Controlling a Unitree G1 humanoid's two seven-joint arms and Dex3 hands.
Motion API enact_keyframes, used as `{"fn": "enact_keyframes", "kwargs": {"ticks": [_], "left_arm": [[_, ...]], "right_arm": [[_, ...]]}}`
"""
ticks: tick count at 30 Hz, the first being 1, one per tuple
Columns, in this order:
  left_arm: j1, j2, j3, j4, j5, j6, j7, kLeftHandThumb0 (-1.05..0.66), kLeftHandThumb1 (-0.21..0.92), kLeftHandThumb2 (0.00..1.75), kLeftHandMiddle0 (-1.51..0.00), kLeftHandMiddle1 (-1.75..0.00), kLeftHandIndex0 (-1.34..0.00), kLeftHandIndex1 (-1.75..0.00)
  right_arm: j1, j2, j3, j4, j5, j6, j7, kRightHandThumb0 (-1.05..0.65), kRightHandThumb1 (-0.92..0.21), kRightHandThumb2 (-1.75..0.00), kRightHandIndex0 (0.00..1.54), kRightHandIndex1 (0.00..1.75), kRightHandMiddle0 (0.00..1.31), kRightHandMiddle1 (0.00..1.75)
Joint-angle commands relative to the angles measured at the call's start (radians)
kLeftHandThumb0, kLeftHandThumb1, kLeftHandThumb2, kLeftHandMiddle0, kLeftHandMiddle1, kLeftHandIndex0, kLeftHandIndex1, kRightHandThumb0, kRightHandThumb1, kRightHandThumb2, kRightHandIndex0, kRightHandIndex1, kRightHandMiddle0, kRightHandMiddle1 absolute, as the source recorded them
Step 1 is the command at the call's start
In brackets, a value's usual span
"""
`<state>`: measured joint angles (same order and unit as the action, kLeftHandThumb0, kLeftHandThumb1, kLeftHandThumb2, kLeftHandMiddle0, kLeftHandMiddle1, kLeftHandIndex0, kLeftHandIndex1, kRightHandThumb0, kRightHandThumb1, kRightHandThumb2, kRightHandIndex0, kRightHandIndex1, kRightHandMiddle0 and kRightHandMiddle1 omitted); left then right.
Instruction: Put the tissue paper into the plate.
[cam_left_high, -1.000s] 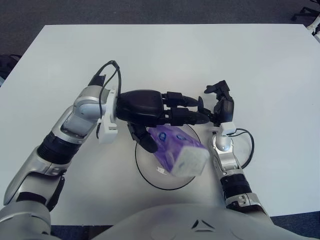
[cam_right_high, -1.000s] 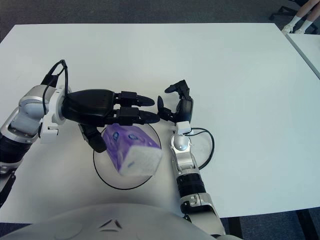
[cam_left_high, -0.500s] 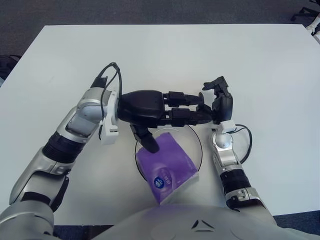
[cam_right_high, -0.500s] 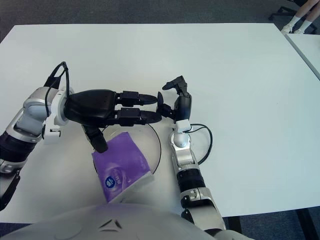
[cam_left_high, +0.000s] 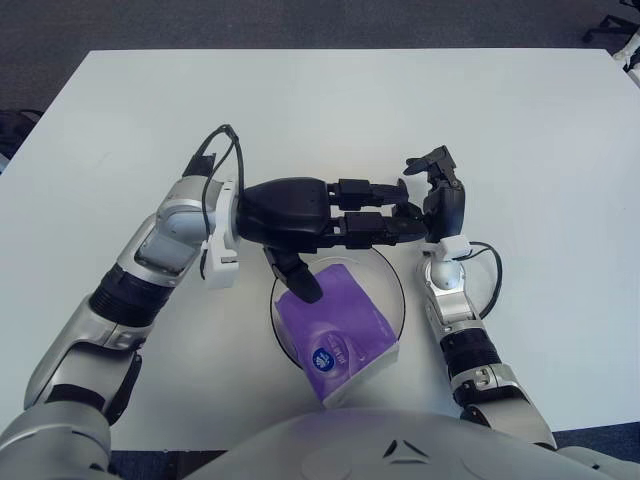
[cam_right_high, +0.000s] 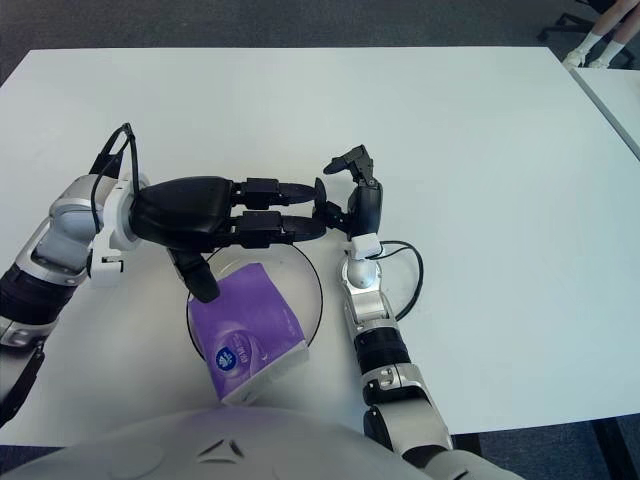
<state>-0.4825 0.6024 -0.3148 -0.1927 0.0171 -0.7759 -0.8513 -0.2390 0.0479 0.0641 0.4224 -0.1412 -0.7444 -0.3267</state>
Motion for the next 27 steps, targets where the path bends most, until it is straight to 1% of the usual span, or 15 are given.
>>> {"fn": "enact_keyframes", "kwargs": {"ticks": [1, 5, 8, 11, 12, 13, 14, 15, 16, 17, 18, 20, 22, 25, 27], "left_arm": [[0.009, 0.016, 0.028, 0.017, -0.018, -0.003, 0.016, -1.05, 0.92, 0.93, 0.0, 0.0, 0.0, 0.0], [0.014, 0.012, 0.055, 0.025, -0.019, 0.015, 0.036, -1.05, 0.92, 0.9, 0.0, 0.0, 0.0, 0.0], [0.062, -0.008, 0.099, 0.05, -0.085, 0.105, 0.076, -1.05, 0.92, 0.87, -0.01, -0.01, 0.0, 0.0], [0.098, -0.039, 0.131, 0.091, -0.148, 0.16, 0.108, -1.04, 0.92, 0.83, 0.0, -0.28, 0.0, -0.16], [0.107, -0.052, 0.14, 0.102, -0.165, 0.175, 0.12, -1.02, 0.92, 0.8, -0.02, -0.41, 0.0, -0.32], [0.121, -0.076, 0.155, 0.105, -0.182, 0.197, 0.15, -0.99, 0.92, 0.76, -0.01, -0.67, 0.0, -0.57], [0.131, -0.092, 0.166, 0.105, -0.194, 0.212, 0.17, -0.97, 0.92, 0.74, -0.04, -0.79, 0.0, -0.73], [0.143, -0.125, 0.188, 0.098, -0.192, 0.224, 0.218, -0.94, 0.9, 0.73, -0.07, -0.99, 0.0, -0.98], [0.153, -0.154, 0.213, 0.096, -0.188, 0.229, 0.265, -0.86, 0.84, 0.79, -0.13, -1.22, -0.02, -1.24], [0.159, -0.171, 0.23, 0.095, -0.184, 0.231, 0.294, -0.79, 0.77, 0.88, -0.2, -1.4, -0.05, -1.42], [0.166, -0.198, 0.266, 0.102, -0.162, 0.223, 0.349, -0.76, 0.74, 0.91, -0.22, -1.47, -0.06, -1.49], [0.183, -0.25, 0.328, 0.103, -0.092, 0.211, 0.46, -0.57, 0.68, 0.92, -0.39, -1.63, -0.21, -1.64], [0.202, -0.302, 0.377, 0.098, -0.02, 0.205, 0.566, -0.49, 0.63, 0.95, -0.58, -1.69, -0.31, -1.69], [0.224, -0.364, 0.414, 0.098, 0.021, 0.225, 0.672, -0.45, 0.53, 1.07, -0.78, -1.73, -0.43, -1.73], [0.236, -0.408, 0.426, 0.079, 0.006, 0.281, 0.726, -0.46, 0.43, 1.18, -0.91, -1.74, -0.51, -1.74]], "right_arm": [[0.166, -0.074, -0.037, 0.288, -0.033, -0.075, -0.005, -0.4, -0.59, -0.98, 0.69, 1.53, 0.4, 1.75], [0.182, -0.046, -0.035, 0.239, -0.027, -0.025, -0.018, -0.41, -0.58, -1.0, 0.67, 1.57, 0.41, 1.75], [0.193, -0.027, -0.044, 0.209, -0.021, 0.01, -0.035, -0.41, -0.57, -1.01, 0.66, 1.62, 0.42, 1.75], [0.201, -0.017, -0.047, 0.188, -0.019, 0.024, -0.038, -0.41, -0.57, -1.01, 0.65, 1.63, 0.42, 1.75], [0.201, -0.015, -0.048, 0.185, -0.016, 0.028, -0.037, -0.41, -0.57, -1.01, 0.64, 1.62, 0.42, 1.75], [0.203, -0.012, -0.048, 0.177, -0.015, 0.035, -0.036, -0.41, -0.57, -1.01, 0.64, 1.61, 0.42, 1.75], [0.205, -0.01, -0.048, 0.172, -0.014, 0.041, -0.035, -0.41, -0.57, -1.0, 0.64, 1.61, 0.42, 1.75], [0.209, -0.007, -0.047, 0.161, -0.014, 0.051, -0.034, -0.41, -0.57, -1.0, 0.64, 1.6, 0.41, 1.75], [0.213, -0.004, -0.046, 0.149, -0.012, 0.062, -0.032, -0.41, -0.58, -1.0, 0.64, 1.59, 0.41, 1.75], [0.216, -0.002, -0.045, 0.14, -0.011, 0.07, -0.03, -0.41, -0.58, -1.0, 0.64, 1.59, 0.41, 1.75], [0.223, 0.002, -0.043, 0.122, -0.008, 0.086, -0.024, -0.41, -0.58, -0.99, 0.64, 1.58, 0.41, 1.75], [0.233, 0.006, -0.039, 0.093, 0.0, 0.111, -0.011, -0.4, -0.58, -0.99, 0.64, 1.57, 0.41, 1.75], [0.24, 0.008, -0.037, 0.073, 0.006, 0.131, 0.0, -0.4, -0.58, -0.99, 0.63, 1.56, 0.41, 1.75], [0.248, 0.011, -0.036, 0.05, 0.009, 0.154, 0.012, -0.4, -0.59, -0.98, 0.63, 1.56, 0.4, 1.75], [0.253, 0.012, -0.035, 0.033, 0.01, 0.171, 0.018, -0.4, -0.59, -0.98, 0.63, 1.55, 0.4, 1.75]]}}
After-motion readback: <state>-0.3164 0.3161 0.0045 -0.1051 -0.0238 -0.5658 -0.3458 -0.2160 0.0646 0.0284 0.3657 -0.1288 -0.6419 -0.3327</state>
